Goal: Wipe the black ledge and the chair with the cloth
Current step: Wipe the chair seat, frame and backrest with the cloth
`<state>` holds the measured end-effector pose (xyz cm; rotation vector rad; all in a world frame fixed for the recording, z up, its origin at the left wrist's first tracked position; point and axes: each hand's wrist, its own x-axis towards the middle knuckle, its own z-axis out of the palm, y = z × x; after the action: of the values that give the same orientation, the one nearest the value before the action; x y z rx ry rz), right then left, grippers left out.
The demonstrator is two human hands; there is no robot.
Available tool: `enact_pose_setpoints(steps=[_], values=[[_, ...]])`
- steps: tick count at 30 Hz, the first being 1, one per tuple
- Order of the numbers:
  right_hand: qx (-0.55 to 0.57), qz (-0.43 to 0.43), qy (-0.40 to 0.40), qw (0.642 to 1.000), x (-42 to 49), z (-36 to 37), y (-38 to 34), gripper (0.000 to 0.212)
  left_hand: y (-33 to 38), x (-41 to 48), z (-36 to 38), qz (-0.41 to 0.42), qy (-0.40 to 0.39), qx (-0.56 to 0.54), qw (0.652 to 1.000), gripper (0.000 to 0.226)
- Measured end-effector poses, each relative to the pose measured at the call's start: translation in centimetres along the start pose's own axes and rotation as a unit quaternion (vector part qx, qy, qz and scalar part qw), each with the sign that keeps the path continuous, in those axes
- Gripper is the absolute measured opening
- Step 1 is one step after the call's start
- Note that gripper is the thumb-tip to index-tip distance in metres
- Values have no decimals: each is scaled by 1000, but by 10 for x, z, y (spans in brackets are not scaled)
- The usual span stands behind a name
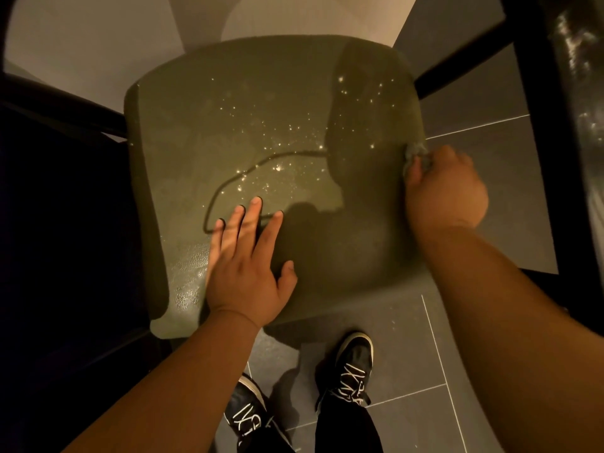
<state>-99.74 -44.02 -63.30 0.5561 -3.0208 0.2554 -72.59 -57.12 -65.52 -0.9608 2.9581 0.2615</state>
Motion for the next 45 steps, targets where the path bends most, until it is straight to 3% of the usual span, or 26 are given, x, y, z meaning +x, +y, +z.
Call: enact_pose_setpoints(steps=[3, 6, 7, 11, 14, 17, 19, 21, 23, 26, 28, 30, 33, 35, 40, 45], values=[[52, -8, 1, 999, -15, -1, -25, 32, 1, 0, 0, -2, -1, -4, 1000, 76], [85, -176, -36, 980, -51, 9, -49, 29, -1, -1, -1, -3, -1, -6, 1000, 76], [73, -194, -44, 977, -53, 10, -46, 28, -1, -2, -2, -4, -2, -3, 1000, 76], [-10, -58, -13, 998, -26, 3, -7, 37, 0, -1, 0, -5, -3, 0, 1000, 76], [28, -48, -2, 998, -25, -3, -14, 36, 0, -1, 2, -4, 7, -6, 1000, 77], [104, -165, -52, 979, -65, -1, -61, 27, -2, -2, 4, -5, 13, -11, 1000, 76], [113, -275, -114, 948, -95, 6, -85, 24, -3, -2, 5, -4, 12, -13, 1000, 74], [108, -350, -125, 922, -92, 10, -90, 23, -3, -3, 6, -6, 8, -11, 1000, 75], [60, -314, -84, 944, -65, 10, -86, 27, -2, -2, 6, -11, 7, 0, 1000, 78], [19, -191, -67, 979, -28, 8, -80, 35, -2, -5, 6, -7, 17, 7, 1000, 78], [54, -197, -69, 977, -39, 4, -84, 34, -4, -5, 3, 1, 22, -13, 1000, 77], [83, -255, -85, 960, -75, 0, -90, 32, -3, -5, 0, -3, 28, -54, 998, 77], [96, -350, -116, 925, -130, 0, -97, 37, -11, -10, -9, -38, 73, -146, 986, 77], [89, -392, -128, 907, -137, 6, -102, 37, -34, -24, -16, -70, 90, -122, 986, 68], [31, -517, -98, 850, -102, 17, -112, 18, -77, -46, -13, -249, 81, -94, 960, 64], [49, -405, -60, 911, -66, 21, -135, 28, -74, -44, -8, -253, 71, -116, 958, 65]])
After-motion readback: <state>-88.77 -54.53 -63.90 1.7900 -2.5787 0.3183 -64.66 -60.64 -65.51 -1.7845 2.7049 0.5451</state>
